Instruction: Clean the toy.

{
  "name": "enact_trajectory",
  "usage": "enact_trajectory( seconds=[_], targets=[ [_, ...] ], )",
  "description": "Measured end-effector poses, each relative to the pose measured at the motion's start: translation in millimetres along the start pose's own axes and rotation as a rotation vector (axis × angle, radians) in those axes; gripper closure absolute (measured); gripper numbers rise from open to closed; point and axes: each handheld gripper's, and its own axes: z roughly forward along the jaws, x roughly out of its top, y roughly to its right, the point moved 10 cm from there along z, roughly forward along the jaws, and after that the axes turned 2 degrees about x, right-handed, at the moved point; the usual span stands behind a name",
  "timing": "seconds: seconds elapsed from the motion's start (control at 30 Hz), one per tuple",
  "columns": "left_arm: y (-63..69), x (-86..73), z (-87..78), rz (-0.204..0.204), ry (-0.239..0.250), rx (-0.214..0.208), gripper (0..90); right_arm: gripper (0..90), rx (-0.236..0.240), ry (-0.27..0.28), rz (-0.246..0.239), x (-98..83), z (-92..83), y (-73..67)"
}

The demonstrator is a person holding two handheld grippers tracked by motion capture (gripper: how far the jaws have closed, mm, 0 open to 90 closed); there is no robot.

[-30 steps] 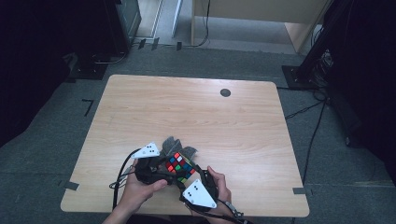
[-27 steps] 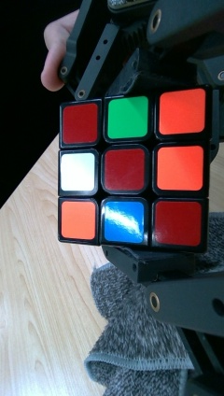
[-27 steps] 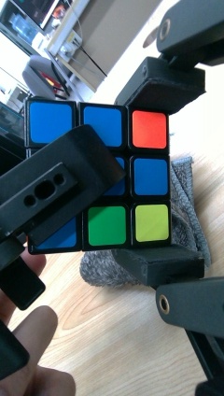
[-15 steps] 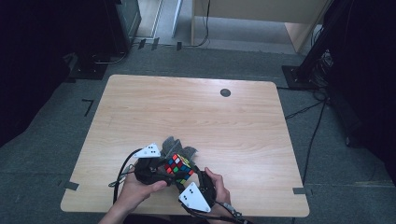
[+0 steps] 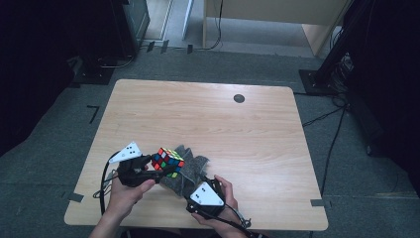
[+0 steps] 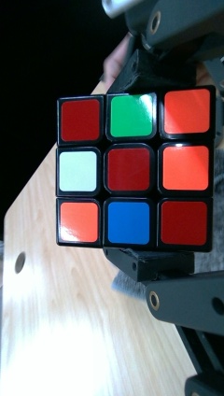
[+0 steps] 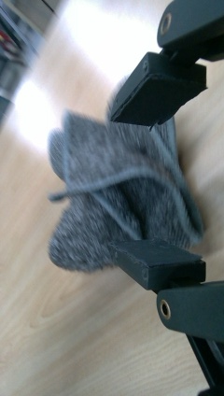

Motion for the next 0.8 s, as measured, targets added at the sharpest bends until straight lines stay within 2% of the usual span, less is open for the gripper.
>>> enact_trajectory(
  seconds=[0.07, 0.1, 0.27, 0.4, 0.43, 0.57, 0.63, 0.7, 0.73, 0.8],
  targets=[
    [-1.2, -1.3, -0.7, -0.007, 0.010, -0.001, 34.1, 37.1, -0.013, -0.026, 0.016, -3.8, 7.8, 0.6],
    [-2.1, -2.4, -0.9, -0.007, 0.015, 0.002, 34.1, 40.3, -0.018, -0.045, 0.039, -6.4, 11.7, 1.4],
    [-6.9, -6.7, -2.5, -0.012, 0.034, 0.024, 34.1, 71.5, -0.032, -0.102, 0.111, -14.3, 18.2, 14.7],
    [-8.0, -5.4, -4.6, 0.012, 0.053, 0.045, 34.1, 80.8, -0.060, -0.115, 0.134, -19.0, 11.6, 34.1],
    [-8.3, -5.4, -4.7, 0.018, 0.054, 0.051, 34.0, 82.3, -0.080, -0.120, 0.144, -21.8, 7.8, 43.0],
    [-8.4, -6.5, -2.7, 0.035, 0.049, 0.060, 34.1, 83.3, -0.158, -0.155, 0.157, -36.8, -7.8, 74.4],
    [-8.0, -7.5, -1.6, 0.044, 0.042, 0.060, 34.1, 78.1, -0.177, -0.171, 0.168, -43.3, -15.2, 87.3],
    [-7.9, -7.9, -0.5, 0.044, 0.038, 0.061, 34.1, 67.8, -0.150, -0.171, 0.211, -45.6, -22.7, 96.5],
    [-8.4, -8.0, -0.4, 0.043, 0.037, 0.060, 34.1, 60.1, -0.137, -0.145, 0.225, -42.1, -27.6, 100.2],
    [-9.4, -8.0, -0.2, 0.040, 0.038, 0.063, 34.1, 54.1, -0.123, -0.091, 0.246, -32.5, -33.8, 102.0]
  ],
)
